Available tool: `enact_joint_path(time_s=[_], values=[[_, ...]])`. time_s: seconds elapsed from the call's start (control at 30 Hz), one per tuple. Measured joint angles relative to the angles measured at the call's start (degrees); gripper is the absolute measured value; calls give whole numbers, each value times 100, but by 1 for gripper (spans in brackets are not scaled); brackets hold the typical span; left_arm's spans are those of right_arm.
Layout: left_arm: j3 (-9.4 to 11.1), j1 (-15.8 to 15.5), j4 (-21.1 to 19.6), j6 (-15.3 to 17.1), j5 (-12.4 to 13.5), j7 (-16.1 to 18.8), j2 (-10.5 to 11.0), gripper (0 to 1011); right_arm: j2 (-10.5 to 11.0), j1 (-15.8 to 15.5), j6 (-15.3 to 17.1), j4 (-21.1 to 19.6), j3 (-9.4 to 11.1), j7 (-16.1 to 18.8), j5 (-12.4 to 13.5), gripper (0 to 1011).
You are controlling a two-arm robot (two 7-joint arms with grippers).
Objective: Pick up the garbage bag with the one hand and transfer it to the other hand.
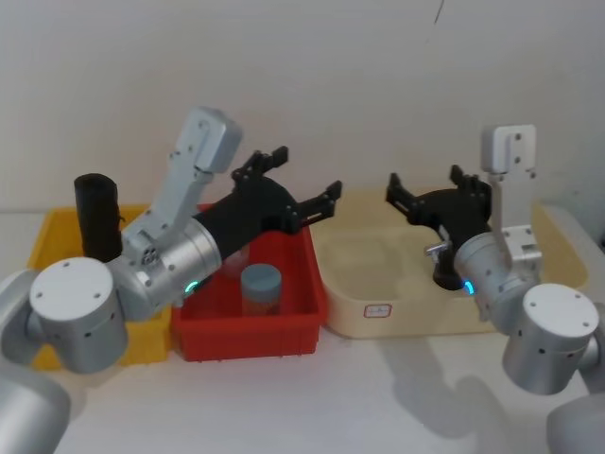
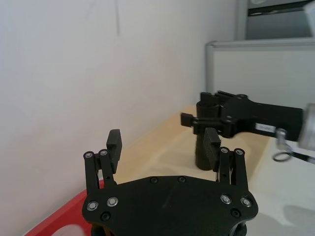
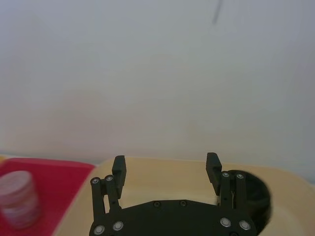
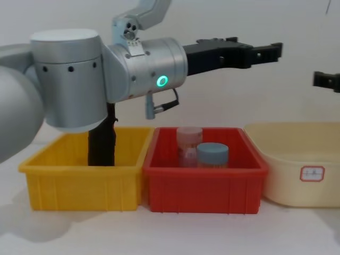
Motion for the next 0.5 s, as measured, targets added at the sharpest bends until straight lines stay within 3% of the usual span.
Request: enact_joint_path(time_s=[0.5], values=[[-385, 825, -1191, -20, 498, 1131, 385, 1001, -204, -334, 216, -543, -341, 327, 41, 1000]])
